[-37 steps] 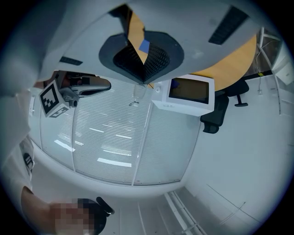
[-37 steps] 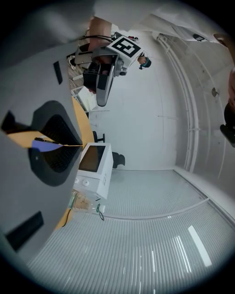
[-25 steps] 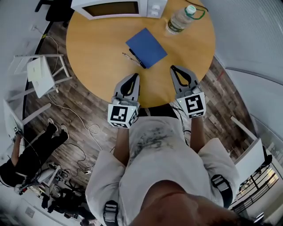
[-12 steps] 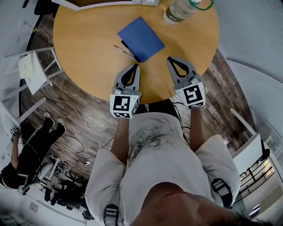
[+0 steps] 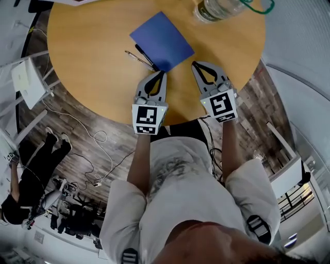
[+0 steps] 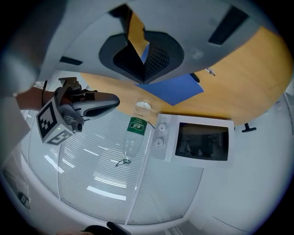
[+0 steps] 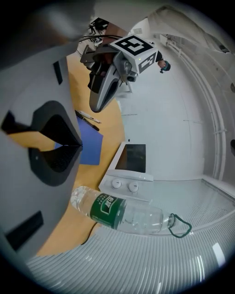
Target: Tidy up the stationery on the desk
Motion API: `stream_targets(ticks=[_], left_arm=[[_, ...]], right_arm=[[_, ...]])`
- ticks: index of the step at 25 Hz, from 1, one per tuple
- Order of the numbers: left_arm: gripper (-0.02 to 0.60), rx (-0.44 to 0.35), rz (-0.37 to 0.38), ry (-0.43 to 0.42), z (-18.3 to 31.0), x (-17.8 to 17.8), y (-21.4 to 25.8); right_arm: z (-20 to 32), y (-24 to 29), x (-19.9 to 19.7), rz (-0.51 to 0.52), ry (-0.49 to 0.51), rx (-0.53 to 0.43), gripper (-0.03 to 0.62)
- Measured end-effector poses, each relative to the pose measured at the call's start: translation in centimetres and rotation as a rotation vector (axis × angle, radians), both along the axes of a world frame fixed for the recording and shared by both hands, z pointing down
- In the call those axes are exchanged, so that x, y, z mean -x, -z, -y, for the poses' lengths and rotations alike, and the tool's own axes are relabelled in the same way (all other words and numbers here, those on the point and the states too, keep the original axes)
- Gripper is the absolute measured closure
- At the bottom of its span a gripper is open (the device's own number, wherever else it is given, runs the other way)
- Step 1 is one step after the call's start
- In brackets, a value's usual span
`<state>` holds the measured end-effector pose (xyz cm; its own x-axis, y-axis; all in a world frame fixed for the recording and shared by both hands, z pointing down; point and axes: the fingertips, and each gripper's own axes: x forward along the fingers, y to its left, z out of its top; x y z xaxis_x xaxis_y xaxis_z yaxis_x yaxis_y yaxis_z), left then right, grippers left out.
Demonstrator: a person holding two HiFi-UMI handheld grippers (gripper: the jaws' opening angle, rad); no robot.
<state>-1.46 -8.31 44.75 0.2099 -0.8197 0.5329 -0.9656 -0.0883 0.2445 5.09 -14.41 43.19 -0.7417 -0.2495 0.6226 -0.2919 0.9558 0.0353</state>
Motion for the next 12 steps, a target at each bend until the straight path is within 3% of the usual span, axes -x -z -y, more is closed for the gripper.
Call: stream_targets(ticks=[12], left_arm=[[0.573,0.16,0.016,-0.013,1.2,-0.9,-5.3]], right_arm=[[1.4,-6.3,1.2,-0.135,0.095,-0.01,0.531]])
